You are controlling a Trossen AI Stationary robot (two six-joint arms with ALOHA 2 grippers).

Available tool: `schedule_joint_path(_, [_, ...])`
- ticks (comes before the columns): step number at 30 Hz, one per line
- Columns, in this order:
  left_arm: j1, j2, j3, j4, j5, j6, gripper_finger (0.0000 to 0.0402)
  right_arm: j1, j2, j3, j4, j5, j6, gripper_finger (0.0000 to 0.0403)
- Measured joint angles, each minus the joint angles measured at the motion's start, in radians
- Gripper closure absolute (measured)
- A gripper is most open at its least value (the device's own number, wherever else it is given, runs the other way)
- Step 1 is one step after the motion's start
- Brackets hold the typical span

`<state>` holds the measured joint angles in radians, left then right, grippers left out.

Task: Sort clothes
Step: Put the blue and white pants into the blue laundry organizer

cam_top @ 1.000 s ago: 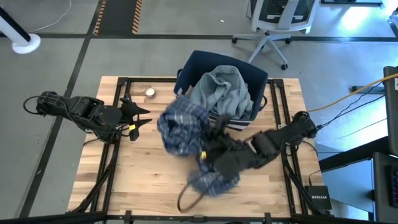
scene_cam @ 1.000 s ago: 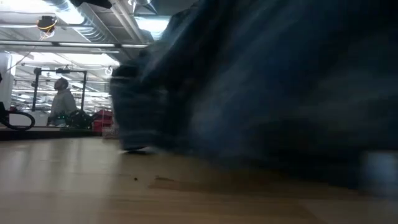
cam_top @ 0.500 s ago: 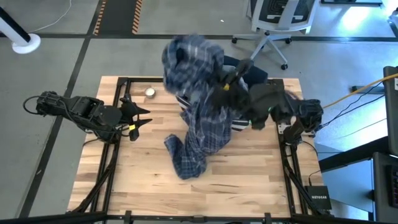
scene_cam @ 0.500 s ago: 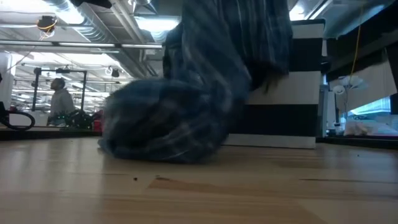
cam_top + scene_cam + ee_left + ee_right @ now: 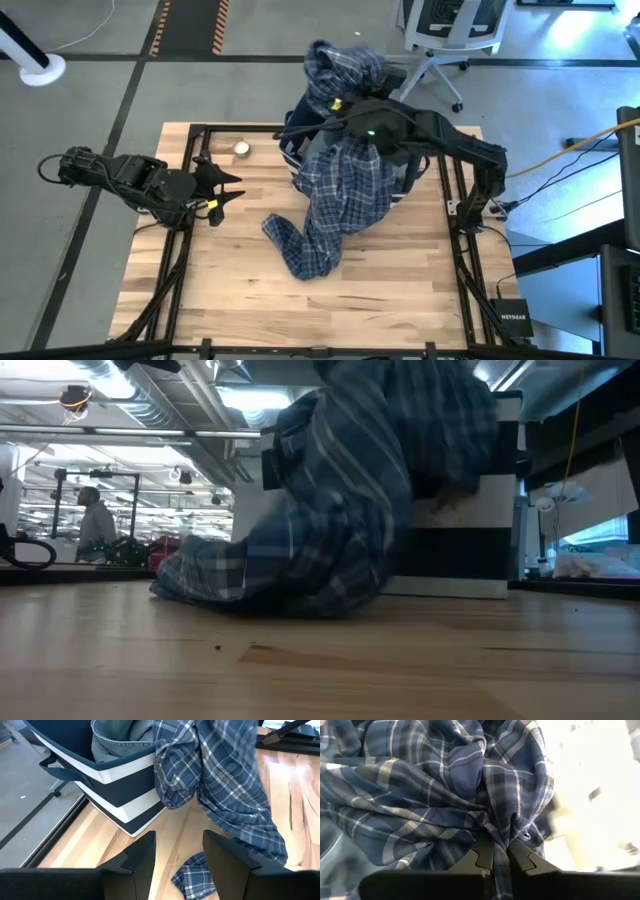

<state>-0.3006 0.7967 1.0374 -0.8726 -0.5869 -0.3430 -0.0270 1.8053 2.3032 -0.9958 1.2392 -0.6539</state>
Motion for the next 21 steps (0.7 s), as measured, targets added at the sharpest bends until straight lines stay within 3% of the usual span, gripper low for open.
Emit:
schedule_joint_path(4, [0.000, 0.000, 0.000, 0.000, 0.000, 0.010, 0.0244, -0.102, -0.004, -0.084, -0.343, -0.164, 0.440, 0.0377])
schedule_joint_path(7, [0.000, 0.000, 0.000, 0.001, 0.000, 0.010, 0.0244, -0.166, -0.002, -0.196, -0.420, -0.372, 0.621, 0.0365])
schedule_joint_path(10, [0.000, 0.000, 0.000, 0.001, 0.000, 0.006, 0.0244, -0.198, -0.001, -0.309, -0.382, -0.553, 0.646, 0.0338])
schedule_joint_path(14, [0.000, 0.000, 0.000, 0.001, 0.000, 0.004, 0.0244, -0.198, 0.000, -0.402, -0.328, -0.615, 0.647, 0.0281])
schedule_joint_path(17, [0.000, 0.000, 0.000, 0.001, 0.000, 0.000, 0.0244, -0.198, 0.000, -0.380, -0.358, -0.620, 0.646, 0.0232])
schedule_joint_path(21, [0.000, 0.000, 0.000, 0.001, 0.000, 0.002, 0.0244, -0.196, 0.000, -0.243, -0.452, -0.640, 0.646, 0.0182])
